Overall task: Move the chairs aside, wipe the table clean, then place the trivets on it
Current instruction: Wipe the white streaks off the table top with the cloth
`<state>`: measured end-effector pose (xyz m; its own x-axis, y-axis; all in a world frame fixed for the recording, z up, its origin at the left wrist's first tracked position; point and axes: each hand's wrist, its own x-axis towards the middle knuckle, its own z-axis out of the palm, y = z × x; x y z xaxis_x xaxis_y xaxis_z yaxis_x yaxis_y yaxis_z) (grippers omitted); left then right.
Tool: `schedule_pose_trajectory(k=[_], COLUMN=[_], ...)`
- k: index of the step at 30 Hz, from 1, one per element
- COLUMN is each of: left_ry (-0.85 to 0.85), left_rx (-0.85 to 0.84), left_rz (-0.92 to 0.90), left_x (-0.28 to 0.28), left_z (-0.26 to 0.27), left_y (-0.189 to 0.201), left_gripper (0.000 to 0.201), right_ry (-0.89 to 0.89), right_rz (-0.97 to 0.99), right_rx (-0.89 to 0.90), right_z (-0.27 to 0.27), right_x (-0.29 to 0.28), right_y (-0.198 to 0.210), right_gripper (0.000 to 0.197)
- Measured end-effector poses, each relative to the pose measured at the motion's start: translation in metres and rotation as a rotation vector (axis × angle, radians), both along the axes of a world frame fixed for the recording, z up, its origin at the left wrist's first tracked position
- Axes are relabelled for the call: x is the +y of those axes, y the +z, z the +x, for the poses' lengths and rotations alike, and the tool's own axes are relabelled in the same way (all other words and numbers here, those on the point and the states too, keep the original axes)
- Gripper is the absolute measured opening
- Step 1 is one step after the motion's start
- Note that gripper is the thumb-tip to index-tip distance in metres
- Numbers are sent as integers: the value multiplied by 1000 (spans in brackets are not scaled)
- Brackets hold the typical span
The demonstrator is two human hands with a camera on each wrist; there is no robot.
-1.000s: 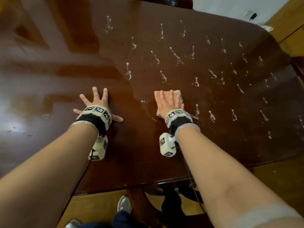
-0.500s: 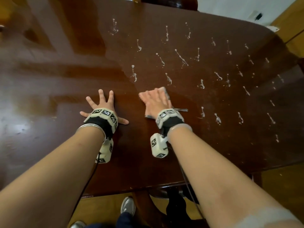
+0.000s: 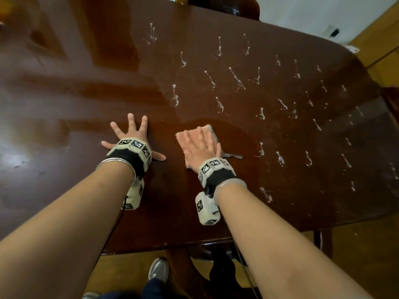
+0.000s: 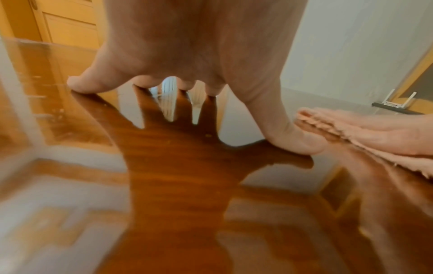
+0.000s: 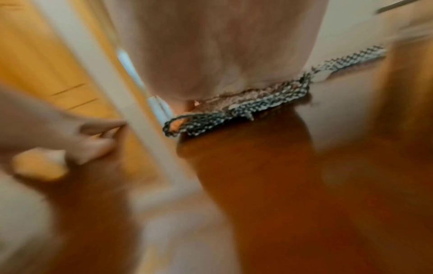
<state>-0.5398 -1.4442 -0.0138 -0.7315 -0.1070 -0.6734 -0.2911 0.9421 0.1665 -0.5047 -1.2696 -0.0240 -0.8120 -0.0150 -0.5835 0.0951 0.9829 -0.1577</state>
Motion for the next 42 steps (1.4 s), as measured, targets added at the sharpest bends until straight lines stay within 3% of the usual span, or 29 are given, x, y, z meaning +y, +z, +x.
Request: schedule_pose_trajectory(k=[2,4,8,11,14,18,21,23,25,28,31,34,37,42], left_ry=[-5,-7,-1,0,-11,-36,-90,-89,-124,-125,-134,-126,-115,-98], left_rx=[5,11,24,19,4,73,139,100,63,37,16,-17,-31,-27], left_rz=[-2,2,3,-9,-21,-8,25,41,26,27,21,12,0,11], left_x=[0,-1,-2,0,2,-5,-22,-28,-27,-26,-24,-21,-17,-15], left_z=[1,3,2,-1,-3,-10,-22,-28,-38,-53,-70,-78,-82,-87], left_y=[0,0,-2,-3,-5,3,3,1,0,2,4,5,5,6], left_gripper=[138,137,137,140,140,119,107,115,124,124,127,133,137,125], right_ry=[113,115,-158,-287,-70,134,-63,-230,-283,-72,90,-6,-121,87], right_rz=[7,5,75,41,1,20,50,104,82,8,43,79,87,33], right_rx=[25,30,-8,-26,-8,-1,-5,-29,-50,-46,-10,-4,-21,14], right_z=[16,33,30,8,3,20,18,0,-19,-29,-16,-14,-48,-41], right_x=[5,31,79,51,5,22,56,54,31,-5,8,43,48,24], right_y=[-1,-2,6,7,5,4,6,6,5,6,2,7,8,1], right_gripper=[56,53,51,56,68,53,51,54,55,56,55,53,59,56])
